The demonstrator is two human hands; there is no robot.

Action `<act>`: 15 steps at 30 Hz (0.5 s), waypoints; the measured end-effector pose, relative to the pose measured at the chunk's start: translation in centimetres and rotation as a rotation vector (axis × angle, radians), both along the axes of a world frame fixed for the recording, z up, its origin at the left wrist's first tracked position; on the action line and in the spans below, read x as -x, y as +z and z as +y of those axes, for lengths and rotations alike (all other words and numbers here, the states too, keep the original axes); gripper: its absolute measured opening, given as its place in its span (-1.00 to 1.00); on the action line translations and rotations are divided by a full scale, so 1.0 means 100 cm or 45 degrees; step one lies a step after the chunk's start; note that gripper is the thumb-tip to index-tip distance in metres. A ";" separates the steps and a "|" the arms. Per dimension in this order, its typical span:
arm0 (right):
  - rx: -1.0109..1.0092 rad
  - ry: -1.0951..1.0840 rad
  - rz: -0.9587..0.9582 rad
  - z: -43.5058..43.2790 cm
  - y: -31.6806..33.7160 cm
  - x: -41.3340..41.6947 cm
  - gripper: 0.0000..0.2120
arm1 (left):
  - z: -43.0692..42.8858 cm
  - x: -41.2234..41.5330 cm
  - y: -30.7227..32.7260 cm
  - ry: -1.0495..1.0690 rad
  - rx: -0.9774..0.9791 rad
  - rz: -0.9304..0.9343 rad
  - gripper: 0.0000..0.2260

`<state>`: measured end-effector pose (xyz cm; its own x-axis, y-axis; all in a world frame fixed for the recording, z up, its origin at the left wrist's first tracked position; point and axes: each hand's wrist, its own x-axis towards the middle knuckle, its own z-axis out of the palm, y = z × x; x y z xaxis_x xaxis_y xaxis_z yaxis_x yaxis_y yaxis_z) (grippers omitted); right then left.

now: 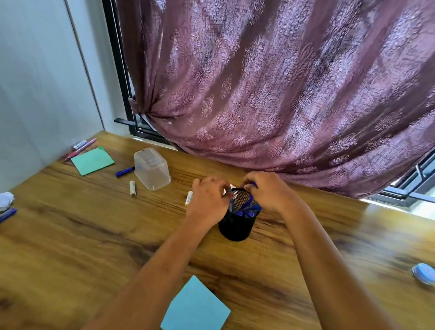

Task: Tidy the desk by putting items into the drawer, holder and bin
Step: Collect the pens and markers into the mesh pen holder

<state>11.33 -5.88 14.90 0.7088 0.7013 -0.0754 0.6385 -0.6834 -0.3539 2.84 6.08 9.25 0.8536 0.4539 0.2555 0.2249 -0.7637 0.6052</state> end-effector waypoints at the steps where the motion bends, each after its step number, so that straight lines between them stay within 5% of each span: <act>1: -0.005 0.004 0.018 0.001 -0.001 0.001 -0.80 | 0.001 -0.001 0.000 0.004 -0.001 0.003 -0.82; 15: 0.057 0.114 0.212 -0.010 0.010 0.002 -0.88 | 0.002 0.004 0.004 -0.058 0.121 -0.097 -0.85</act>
